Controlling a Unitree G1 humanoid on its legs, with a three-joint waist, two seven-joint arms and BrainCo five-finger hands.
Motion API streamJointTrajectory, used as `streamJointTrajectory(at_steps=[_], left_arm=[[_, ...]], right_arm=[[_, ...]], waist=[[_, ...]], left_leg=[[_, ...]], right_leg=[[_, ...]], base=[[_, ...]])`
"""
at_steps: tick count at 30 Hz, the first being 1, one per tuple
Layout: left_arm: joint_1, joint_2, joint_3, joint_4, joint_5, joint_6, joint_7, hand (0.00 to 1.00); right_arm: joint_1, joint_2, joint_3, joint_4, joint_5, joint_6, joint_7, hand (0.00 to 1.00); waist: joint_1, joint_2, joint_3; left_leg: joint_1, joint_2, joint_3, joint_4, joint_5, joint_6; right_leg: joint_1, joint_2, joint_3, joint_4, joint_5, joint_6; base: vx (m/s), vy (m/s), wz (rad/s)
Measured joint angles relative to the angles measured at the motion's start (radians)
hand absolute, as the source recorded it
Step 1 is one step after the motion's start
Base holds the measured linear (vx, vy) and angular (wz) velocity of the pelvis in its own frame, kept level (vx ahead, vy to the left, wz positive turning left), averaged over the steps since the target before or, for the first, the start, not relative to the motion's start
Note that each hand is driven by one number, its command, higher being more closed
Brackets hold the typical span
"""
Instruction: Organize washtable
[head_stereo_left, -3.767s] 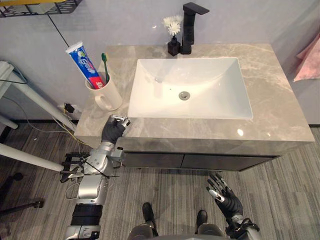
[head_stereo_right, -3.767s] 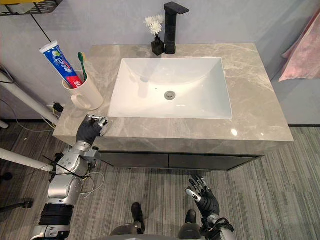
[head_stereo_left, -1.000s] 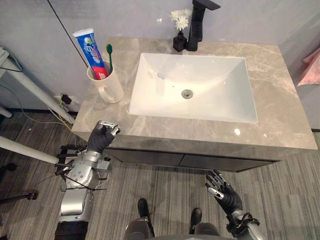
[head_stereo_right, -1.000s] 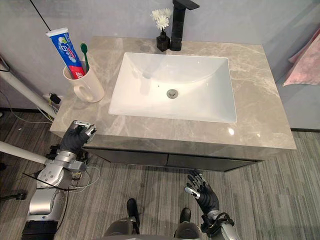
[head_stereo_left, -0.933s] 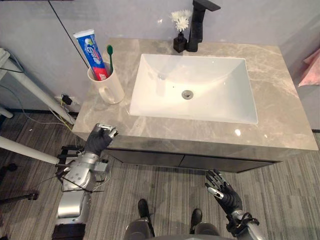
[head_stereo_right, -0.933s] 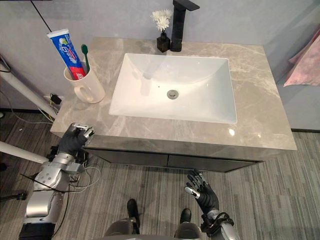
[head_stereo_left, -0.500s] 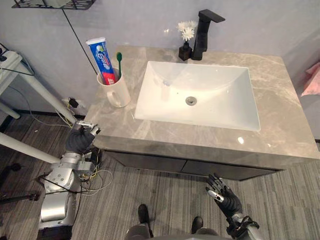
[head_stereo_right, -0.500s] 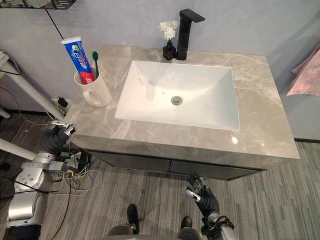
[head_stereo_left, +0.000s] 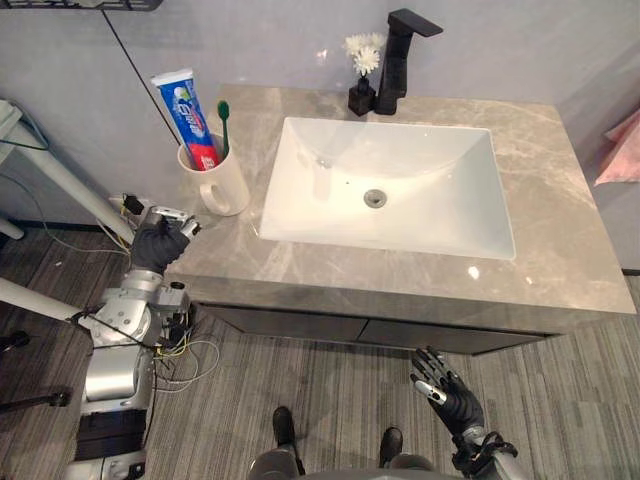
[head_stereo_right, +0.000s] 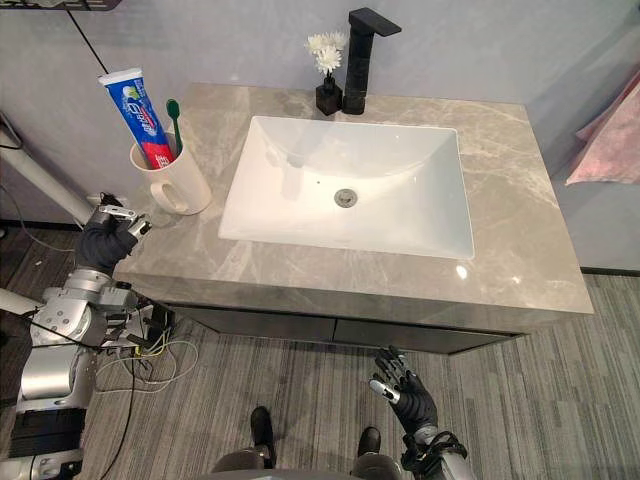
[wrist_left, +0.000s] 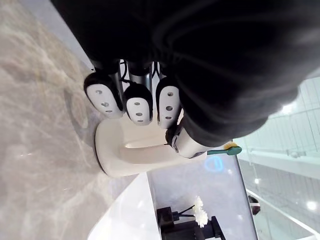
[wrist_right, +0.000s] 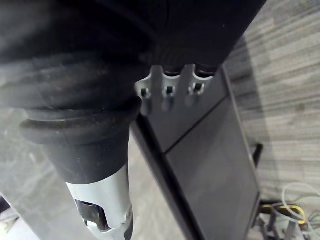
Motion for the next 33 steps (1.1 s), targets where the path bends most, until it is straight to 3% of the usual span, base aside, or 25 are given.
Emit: streamJointTrajectory(at_steps=[7, 20, 33], left_arm=[[-0.056, 0.025, -0.014, 0.05, 0.001, 0.007, 0.0, 1.0], [-0.127, 0.031, -0.043, 0.071, 0.019, 0.018, -0.001, 1.0], [-0.217, 0.031, -0.067, 0.071, 0.019, -0.003, 0.007, 1.0]], right_arm=[[-0.001, 0.0, 0.001, -0.01, 0.0, -0.002, -0.002, 0.0], [-0.008, 0.0, 0.0, -0.047, 0.0, -0.004, -0.004, 0.0], [-0.014, 0.0, -0.001, -0.053, 0.0, -0.017, -0.024, 0.0]], waist=[[-0.005, -0.023, 0.011], [-0.006, -0.033, 0.081], [-0.006, -0.051, 0.14]], left_leg=[[-0.017, 0.004, 0.012, 0.012, -0.002, 0.002], [-0.067, 0.01, 0.023, 0.054, -0.01, 0.007], [-0.119, 0.016, 0.012, 0.12, -0.033, 0.016]], right_leg=[[-0.022, 0.0, 0.016, 0.0, 0.01, -0.004], [-0.062, 0.001, 0.024, 0.0, 0.035, -0.011], [-0.079, -0.001, 0.016, 0.0, 0.049, -0.02]], base=[[-0.03, 0.004, -0.07], [-0.03, 0.004, -0.03], [-0.02, 0.007, 0.01]])
